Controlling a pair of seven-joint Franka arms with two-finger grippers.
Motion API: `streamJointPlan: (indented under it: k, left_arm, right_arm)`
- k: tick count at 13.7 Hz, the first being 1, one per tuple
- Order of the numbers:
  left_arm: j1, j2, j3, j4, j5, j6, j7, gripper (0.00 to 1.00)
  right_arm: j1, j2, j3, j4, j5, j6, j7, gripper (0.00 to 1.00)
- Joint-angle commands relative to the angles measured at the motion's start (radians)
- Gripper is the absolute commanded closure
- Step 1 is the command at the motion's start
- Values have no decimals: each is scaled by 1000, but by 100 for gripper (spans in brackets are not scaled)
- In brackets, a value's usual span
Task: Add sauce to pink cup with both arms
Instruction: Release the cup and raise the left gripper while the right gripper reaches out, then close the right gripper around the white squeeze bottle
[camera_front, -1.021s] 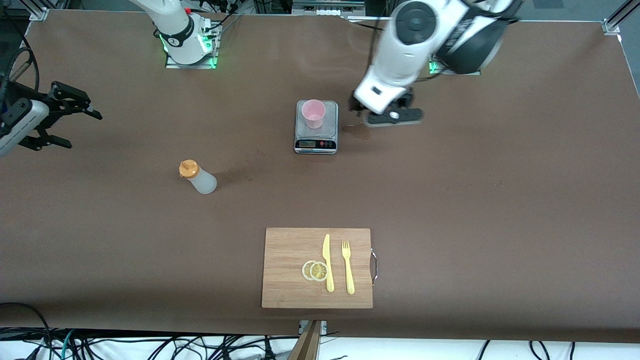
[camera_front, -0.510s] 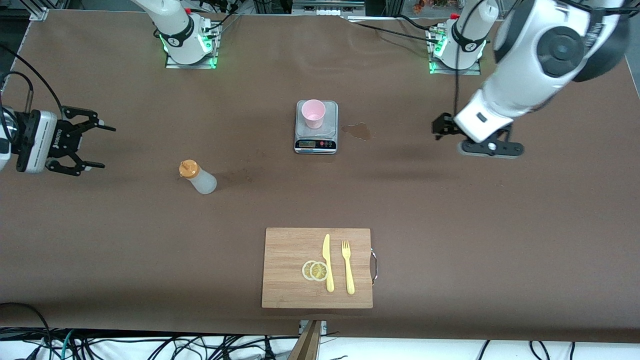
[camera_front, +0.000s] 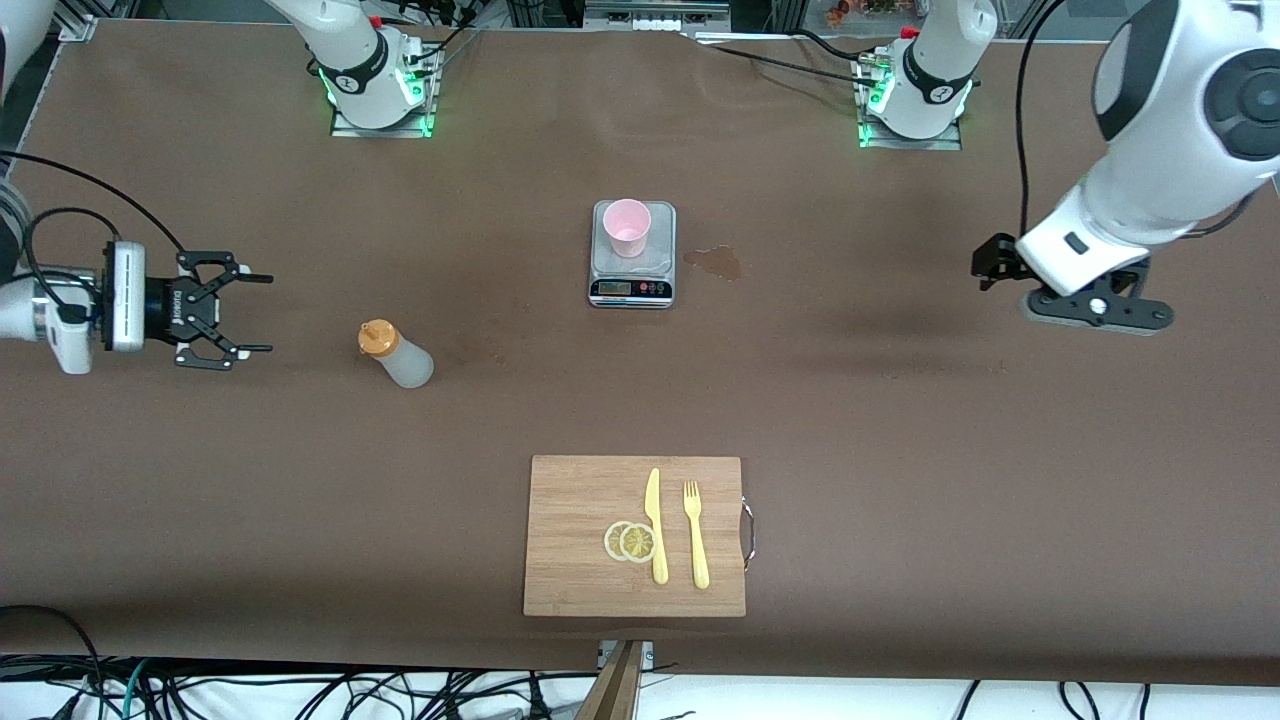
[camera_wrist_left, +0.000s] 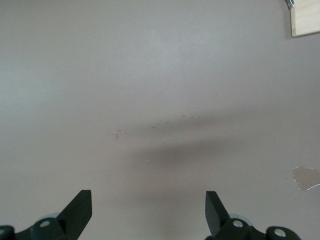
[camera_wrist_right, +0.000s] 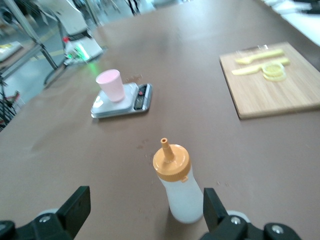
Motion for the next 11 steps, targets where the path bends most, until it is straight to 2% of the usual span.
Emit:
streamJointPlan:
  k: [1,2,3,4,6,8,11]
  left_arm:
    - [16,51,1,99,9,-47,22,0]
    - [31,18,1,84,11,-50,22,0]
    - [43,-49,0,20,-1,-45,31,0]
    - [46,-68,4,23,-9,-47,31,0]
    - [73,-65,23,46,-8,-34,31,0]
    - [59,-59,56,18,-9,-14,34,0]
    - [65,-36,50,53,-56,-13,36,0]
  right_arm:
    - [-31,136,3,9,124,-66,-190,0]
    - [-33,173,3,9,164,-79,-236,0]
    - [-31,202,3,9,200,-91,-279,0]
    - [-31,224,3,9,221,-93,-311,0]
    - [-31,261,6,11,240,-93,-353,0]
    - [-22,302,13,11,244,-93,-403,0]
    - [-19,347,38,9,292,-88,-445,0]
